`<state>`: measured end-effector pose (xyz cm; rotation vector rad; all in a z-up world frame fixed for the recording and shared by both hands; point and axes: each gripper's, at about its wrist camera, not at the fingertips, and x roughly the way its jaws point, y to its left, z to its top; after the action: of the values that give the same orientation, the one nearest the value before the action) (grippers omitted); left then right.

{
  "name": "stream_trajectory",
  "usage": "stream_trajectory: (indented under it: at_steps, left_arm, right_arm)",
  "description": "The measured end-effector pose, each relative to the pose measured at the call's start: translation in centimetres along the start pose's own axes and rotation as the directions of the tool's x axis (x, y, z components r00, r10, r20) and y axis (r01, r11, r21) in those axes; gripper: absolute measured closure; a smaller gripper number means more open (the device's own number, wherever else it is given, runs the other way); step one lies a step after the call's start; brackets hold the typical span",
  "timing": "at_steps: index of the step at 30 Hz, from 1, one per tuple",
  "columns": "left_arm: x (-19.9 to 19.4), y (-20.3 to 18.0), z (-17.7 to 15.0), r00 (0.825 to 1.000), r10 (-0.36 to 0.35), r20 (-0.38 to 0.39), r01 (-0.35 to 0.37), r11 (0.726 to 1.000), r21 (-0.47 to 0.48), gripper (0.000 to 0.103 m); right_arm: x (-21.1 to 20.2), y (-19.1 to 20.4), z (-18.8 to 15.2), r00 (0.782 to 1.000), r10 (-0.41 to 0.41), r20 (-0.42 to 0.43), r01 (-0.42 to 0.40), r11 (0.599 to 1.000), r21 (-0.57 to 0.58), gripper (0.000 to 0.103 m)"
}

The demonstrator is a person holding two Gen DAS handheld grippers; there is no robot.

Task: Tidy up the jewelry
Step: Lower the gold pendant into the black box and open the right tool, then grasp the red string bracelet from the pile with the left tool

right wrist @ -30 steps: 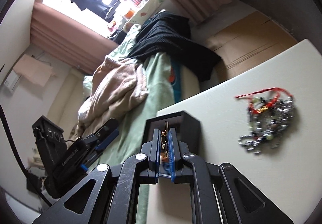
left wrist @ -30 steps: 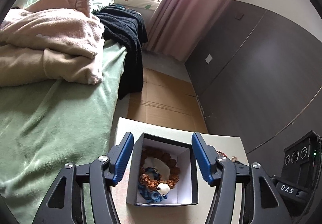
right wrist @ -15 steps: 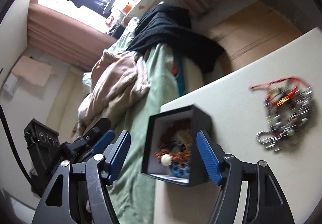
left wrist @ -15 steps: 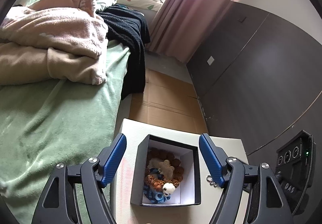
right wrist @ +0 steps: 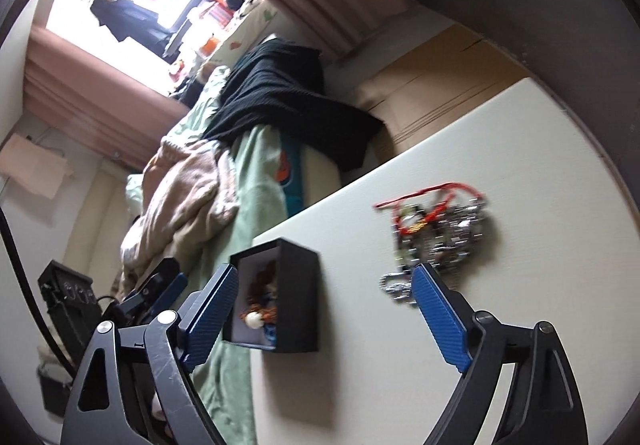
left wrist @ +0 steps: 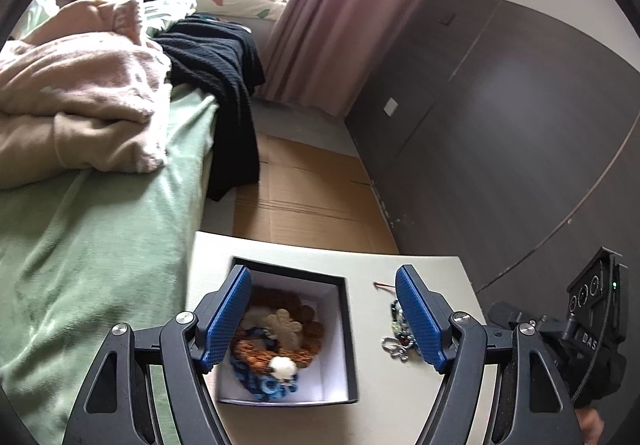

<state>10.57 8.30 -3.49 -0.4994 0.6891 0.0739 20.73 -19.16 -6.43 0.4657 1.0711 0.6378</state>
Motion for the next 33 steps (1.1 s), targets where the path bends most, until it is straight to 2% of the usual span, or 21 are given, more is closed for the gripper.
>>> stream_trajectory:
  at_steps: [9,12,13,14,20,27,33]
  left_arm:
    - [1.9,-4.7,-0.9,0.998,-0.040,-0.043,0.043,0.995,0.090,0.029]
    - [2.6,-6.4,-1.3,0.997,-0.040,-0.072,0.051,0.988,0.148,0.036]
    - [3.0,-7.0,-1.4,0.996,-0.034,-0.084,0.047,0.985,0.163,0.043]
    - [3.4,-7.5,-1.5,0.994,-0.035,-0.099,0.051,0.984,0.170,0.049]
    - [6.0,-10.2,-2.2,0.983,-0.042,-0.178,0.079,0.974,0.211,0.067]
    - [9.4,-13.4,-2.0,0.970,-0.027,-0.242,0.087,0.967,0.241,0.074]
    - [12.6,-15.4,-2.1,0.955,0.012,-0.297,0.074,0.958,0.275,0.077]
  right_arm:
    - [-2.0,-3.3,1.1,0.997,-0.072,0.031,0.070,0.996,0.063,0.014]
    - [-2.2,-4.5,1.6,0.995,-0.100,0.027,0.096,0.990,0.100,0.014]
    - [-2.2,-5.0,1.7,0.994,-0.103,0.021,0.100,0.988,0.119,0.014]
    - [-2.3,-5.6,1.8,0.994,-0.105,0.018,0.101,0.985,0.139,0.014]
    - [-3.4,-7.8,2.2,0.994,-0.107,0.023,0.100,0.975,0.199,0.016]
    - [-4.2,-9.5,2.6,0.994,-0.106,0.016,0.099,0.968,0.232,0.019]
    - [-4.2,-11.3,3.1,0.995,-0.104,0.009,0.096,0.952,0.290,0.030]
